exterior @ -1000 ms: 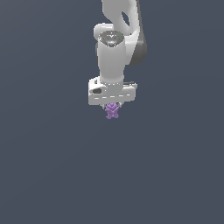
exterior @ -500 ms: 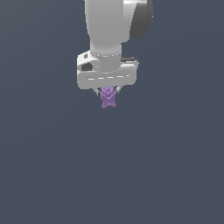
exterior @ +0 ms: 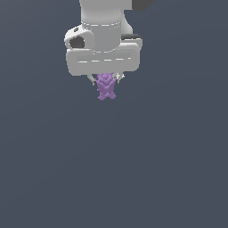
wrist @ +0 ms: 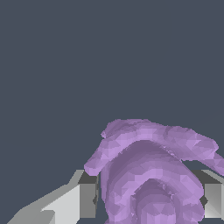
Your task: Pick up the object and move it to a goal position.
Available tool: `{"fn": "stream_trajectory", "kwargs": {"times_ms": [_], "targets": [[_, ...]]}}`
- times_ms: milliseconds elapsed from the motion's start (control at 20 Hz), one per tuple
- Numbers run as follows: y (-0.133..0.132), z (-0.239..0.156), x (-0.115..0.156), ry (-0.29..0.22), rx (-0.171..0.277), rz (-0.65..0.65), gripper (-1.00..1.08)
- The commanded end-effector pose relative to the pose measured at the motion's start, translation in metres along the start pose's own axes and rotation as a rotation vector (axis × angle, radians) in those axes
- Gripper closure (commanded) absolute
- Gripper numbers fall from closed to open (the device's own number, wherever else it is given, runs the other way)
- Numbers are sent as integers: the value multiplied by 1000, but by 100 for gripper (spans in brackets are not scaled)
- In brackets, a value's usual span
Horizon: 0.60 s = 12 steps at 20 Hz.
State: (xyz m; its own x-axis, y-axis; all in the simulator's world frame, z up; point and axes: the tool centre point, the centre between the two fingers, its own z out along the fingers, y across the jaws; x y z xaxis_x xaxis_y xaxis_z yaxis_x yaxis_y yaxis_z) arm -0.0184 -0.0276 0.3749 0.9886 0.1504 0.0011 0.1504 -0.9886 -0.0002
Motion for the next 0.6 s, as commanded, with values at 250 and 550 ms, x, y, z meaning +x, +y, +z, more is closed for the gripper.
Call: {"fn": "stream_trajectory", "kwargs": {"times_ms": [250,550], "targets": [[4,-19,5,-1,0,0,108],[4,-18,5,-1,0,0,108]]}}
